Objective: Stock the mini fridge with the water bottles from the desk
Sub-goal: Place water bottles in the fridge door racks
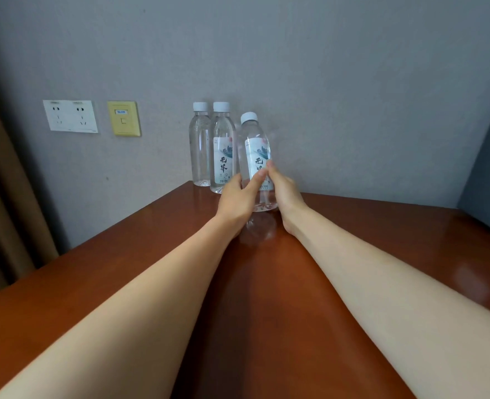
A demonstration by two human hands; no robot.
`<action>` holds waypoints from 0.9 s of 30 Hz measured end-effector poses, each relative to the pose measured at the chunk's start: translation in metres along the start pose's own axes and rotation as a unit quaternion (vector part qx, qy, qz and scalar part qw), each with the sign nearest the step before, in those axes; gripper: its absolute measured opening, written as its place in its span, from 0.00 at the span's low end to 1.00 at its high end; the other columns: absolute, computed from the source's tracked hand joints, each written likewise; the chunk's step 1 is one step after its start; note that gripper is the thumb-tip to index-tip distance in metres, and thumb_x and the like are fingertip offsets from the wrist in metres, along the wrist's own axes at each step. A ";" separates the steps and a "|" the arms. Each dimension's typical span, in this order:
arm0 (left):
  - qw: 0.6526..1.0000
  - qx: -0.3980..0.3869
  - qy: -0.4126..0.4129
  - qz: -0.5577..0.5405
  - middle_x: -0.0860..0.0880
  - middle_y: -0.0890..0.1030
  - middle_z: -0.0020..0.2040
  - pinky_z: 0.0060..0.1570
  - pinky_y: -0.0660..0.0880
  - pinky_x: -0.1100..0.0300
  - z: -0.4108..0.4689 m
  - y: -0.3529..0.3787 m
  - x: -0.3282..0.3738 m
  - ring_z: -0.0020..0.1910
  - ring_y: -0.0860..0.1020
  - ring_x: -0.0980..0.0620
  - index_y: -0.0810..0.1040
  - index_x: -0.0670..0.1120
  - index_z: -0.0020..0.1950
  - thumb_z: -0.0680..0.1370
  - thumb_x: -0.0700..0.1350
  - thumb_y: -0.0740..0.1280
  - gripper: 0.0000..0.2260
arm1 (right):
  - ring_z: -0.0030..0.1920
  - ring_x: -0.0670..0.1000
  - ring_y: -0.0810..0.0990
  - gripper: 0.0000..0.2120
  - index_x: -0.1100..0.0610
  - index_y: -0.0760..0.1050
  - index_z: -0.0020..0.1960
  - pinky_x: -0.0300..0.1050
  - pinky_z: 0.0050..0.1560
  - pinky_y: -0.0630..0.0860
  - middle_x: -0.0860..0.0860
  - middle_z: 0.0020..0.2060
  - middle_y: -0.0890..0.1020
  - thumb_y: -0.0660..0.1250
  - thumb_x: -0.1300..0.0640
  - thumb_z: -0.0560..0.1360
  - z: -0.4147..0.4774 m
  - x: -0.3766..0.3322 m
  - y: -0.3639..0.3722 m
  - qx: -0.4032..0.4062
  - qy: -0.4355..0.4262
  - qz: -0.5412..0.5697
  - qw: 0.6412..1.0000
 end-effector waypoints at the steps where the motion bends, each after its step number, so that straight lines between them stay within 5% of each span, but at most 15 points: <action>1: 1.000 -0.005 0.003 -0.009 0.56 0.81 0.47 0.46 0.75 0.66 -0.003 0.000 0.002 0.44 0.79 0.63 0.77 0.47 0.57 0.79 0.57 0.63 0.15 | 0.39 0.49 0.84 0.14 0.54 0.79 0.49 0.38 0.38 0.80 0.54 0.44 0.85 0.59 0.47 0.81 -0.003 -0.001 0.000 0.002 0.002 0.008 1.000; 10: 0.996 -0.018 -0.031 -0.086 0.44 0.84 0.53 0.60 0.76 0.46 -0.044 -0.006 0.023 0.53 0.82 0.47 0.80 0.43 0.59 0.80 0.50 0.65 0.14 | 0.35 0.46 0.83 0.16 0.62 0.77 0.58 0.35 0.33 0.77 0.54 0.41 0.83 0.62 0.50 0.81 -0.048 -0.015 0.000 0.031 0.011 0.008 0.999; 14: 0.991 -0.013 -0.052 -0.124 0.45 0.84 0.49 0.56 0.78 0.50 -0.067 -0.009 0.029 0.47 0.83 0.47 0.80 0.45 0.54 0.80 0.47 0.65 0.08 | 0.49 0.59 0.84 0.21 0.65 0.73 0.64 0.38 0.36 0.79 0.64 0.56 0.81 0.63 0.50 0.80 -0.074 -0.021 0.001 0.034 0.046 0.015 0.998; 19: 0.983 -0.034 -0.073 -0.162 0.39 0.82 0.50 0.46 0.80 0.56 -0.102 -0.013 0.042 0.41 0.82 0.47 0.78 0.40 0.58 0.81 0.44 0.63 0.10 | 0.29 0.42 0.81 0.21 0.64 0.72 0.64 0.32 0.26 0.73 0.52 0.45 0.82 0.64 0.49 0.80 -0.112 -0.032 -0.001 0.033 0.061 -0.001 0.998; 27: 0.978 -0.057 -0.103 -0.170 0.39 0.82 0.49 0.42 0.81 0.57 -0.157 -0.024 0.067 0.40 0.82 0.47 0.76 0.39 0.61 0.82 0.43 0.62 0.12 | 0.28 0.45 0.82 0.22 0.65 0.71 0.64 0.35 0.27 0.75 0.53 0.44 0.82 0.63 0.48 0.80 -0.169 -0.047 -0.001 0.020 0.069 -0.011 0.997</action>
Point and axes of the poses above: each hand's wrist, its own z-axis towards the middle knuckle, its own y-axis out of the palm, x = y × z, the point moved 3 cm from there along z, towards the middle knuckle
